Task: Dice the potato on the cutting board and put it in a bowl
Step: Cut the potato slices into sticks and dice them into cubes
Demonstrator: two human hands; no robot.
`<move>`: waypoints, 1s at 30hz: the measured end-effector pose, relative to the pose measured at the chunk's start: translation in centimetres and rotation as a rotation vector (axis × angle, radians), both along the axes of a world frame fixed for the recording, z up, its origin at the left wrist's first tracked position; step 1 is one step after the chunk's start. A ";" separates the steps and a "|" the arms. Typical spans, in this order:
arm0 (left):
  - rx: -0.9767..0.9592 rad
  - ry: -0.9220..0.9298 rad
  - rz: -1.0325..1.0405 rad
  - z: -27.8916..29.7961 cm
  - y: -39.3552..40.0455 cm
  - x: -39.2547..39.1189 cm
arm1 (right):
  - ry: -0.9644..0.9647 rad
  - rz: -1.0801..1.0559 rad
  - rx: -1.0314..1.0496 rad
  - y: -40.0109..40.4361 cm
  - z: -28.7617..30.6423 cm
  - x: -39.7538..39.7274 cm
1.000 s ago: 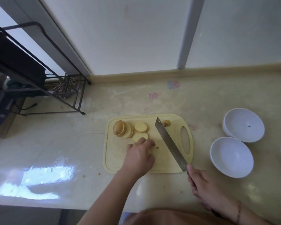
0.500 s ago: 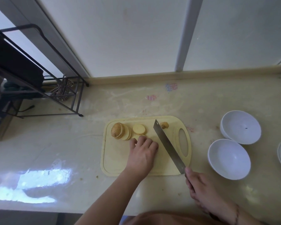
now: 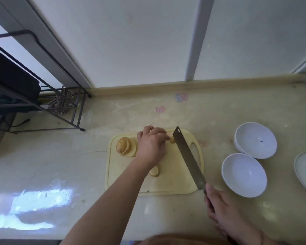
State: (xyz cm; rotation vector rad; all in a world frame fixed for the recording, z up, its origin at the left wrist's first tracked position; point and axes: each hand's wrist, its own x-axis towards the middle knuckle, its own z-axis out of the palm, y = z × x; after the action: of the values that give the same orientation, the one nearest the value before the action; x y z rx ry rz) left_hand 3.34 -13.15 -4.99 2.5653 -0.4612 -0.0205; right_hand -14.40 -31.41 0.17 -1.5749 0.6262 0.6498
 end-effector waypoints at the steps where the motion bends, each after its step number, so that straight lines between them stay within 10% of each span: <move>1: -0.031 -0.018 -0.012 0.0 0.5 -0.2 | -0.001 0.002 -0.004 0.0 0.0 0.0; 30: -0.140 -0.216 -0.324 -3.0 0.7 -9.3 | -0.067 0.164 -0.202 -0.3 -1.0 -1.1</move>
State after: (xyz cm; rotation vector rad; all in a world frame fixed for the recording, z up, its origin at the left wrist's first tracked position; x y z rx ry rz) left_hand -5.92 -12.50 -8.04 2.3401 -0.9229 0.1685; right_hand -15.53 -31.66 -0.80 -1.8434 0.5287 0.6688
